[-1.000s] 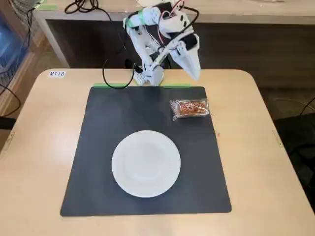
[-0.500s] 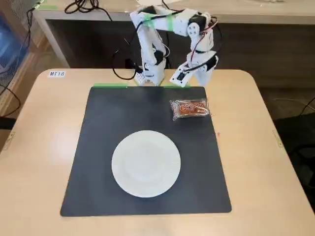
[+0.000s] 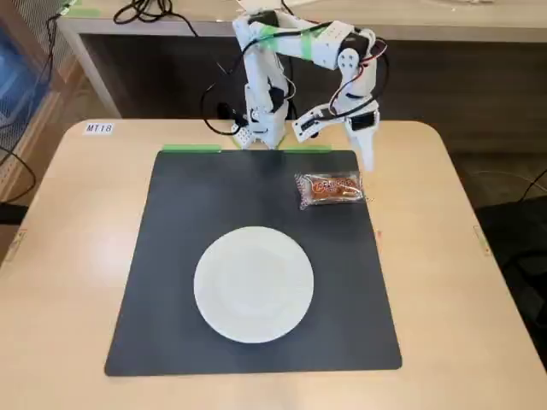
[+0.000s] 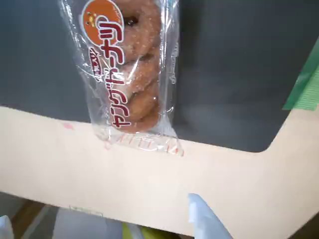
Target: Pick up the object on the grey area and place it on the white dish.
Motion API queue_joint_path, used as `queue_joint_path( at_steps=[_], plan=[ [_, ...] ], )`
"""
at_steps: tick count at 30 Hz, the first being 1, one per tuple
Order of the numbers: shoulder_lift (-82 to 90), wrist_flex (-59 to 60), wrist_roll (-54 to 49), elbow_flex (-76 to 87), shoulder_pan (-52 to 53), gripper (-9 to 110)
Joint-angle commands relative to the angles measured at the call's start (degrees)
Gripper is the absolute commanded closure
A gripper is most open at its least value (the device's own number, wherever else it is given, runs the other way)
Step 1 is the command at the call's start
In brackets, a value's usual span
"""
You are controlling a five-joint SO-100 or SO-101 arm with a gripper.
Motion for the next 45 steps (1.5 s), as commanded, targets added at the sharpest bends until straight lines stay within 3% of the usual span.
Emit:
queue_joint_path(
  at_steps=[1, 11, 22, 29, 45],
  plan=[
    [-3.1, 2.9, 3.8, -5.4, -0.5, 53],
    [-8.4, 15.3, 11.8, -10.2, 1.5, 52],
    [-17.4, 16.8, 2.5, -10.0, 5.8, 51],
    [-22.0, 10.0, -4.5, -8.5, 9.7, 51],
    [-20.0, -7.6, -5.0, 5.9, 11.1, 52]
  ],
)
